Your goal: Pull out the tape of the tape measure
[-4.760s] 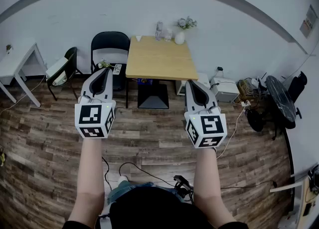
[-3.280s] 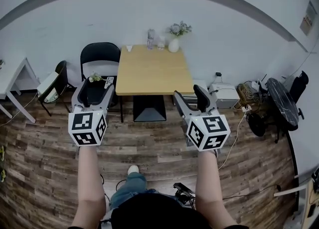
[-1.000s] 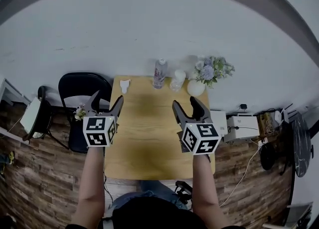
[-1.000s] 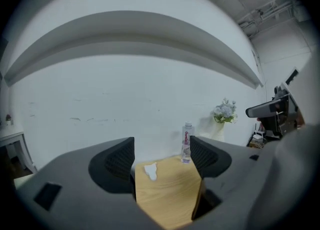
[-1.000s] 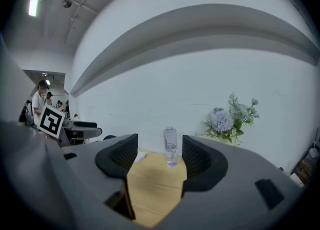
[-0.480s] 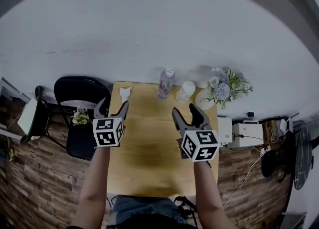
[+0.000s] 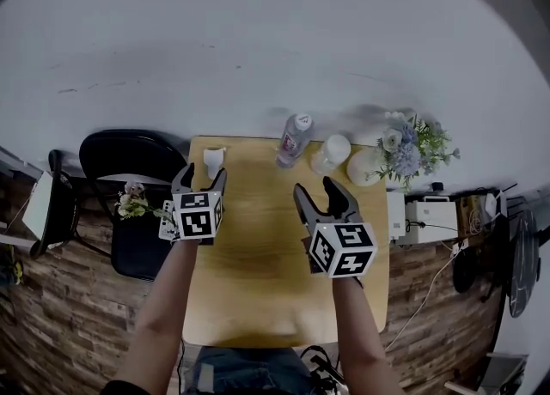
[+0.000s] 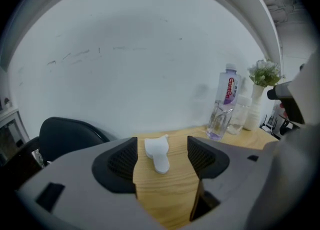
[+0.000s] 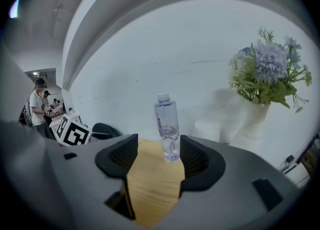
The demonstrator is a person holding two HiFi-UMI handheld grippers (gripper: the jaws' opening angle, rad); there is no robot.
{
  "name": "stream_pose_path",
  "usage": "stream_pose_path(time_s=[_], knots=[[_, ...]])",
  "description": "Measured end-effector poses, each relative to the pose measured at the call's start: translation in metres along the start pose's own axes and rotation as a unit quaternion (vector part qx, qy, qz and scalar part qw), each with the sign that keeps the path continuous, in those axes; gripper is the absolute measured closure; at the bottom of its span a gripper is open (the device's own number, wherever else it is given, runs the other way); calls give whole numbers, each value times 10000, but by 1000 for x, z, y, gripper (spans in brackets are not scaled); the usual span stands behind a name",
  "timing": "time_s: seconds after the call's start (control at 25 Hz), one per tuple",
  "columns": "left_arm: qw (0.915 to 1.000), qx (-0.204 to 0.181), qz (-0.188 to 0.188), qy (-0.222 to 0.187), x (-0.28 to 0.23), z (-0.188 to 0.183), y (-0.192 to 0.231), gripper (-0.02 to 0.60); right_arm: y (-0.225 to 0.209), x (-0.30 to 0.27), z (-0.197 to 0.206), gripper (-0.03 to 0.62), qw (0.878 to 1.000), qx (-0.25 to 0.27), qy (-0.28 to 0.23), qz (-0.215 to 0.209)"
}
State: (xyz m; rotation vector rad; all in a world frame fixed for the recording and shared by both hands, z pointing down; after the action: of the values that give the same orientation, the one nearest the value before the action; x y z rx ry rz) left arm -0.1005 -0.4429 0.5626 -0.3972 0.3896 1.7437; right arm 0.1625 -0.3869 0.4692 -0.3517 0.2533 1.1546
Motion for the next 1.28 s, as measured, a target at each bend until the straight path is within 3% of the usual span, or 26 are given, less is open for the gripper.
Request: stream_pose_path(time_s=[0.24, 0.52, 0.76, 0.84, 0.88, 1.28], knots=[[9979, -7, -77, 636, -40, 28, 0, 268, 4, -11, 18, 318, 9998, -83, 197, 36], [9944, 125, -450, 943, -61, 39, 2, 331, 1, -13, 26, 318, 9993, -8, 371, 49], [9937, -75, -436, 1027, -62, 40, 0, 378, -2, -9, 32, 326, 9986, 76, 513, 74], [9936, -259, -365, 1036, -62, 40, -3, 439, -1, -8, 34, 330, 9984, 78, 555, 55], [9936, -279, -332, 1047, -62, 40, -4, 439, 0, -7, 35, 330, 9983, 80, 573, 37], [9952, 107, -152, 956, -35, 32, 4, 440, 15, 10, 25, 338, 9988, 162, 462, 17]])
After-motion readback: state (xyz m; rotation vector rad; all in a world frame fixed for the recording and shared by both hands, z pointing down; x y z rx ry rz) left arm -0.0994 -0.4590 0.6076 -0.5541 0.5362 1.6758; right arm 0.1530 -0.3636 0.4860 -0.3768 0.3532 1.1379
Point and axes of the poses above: the fingertips, and each gripper's own axes: x backward along the fingers, y to its left, z out of its underside, the point moved 7 cm from there along x, backward along the fingers, and after that the axes turned 2 degrees about -y, right-handed, at the moved point
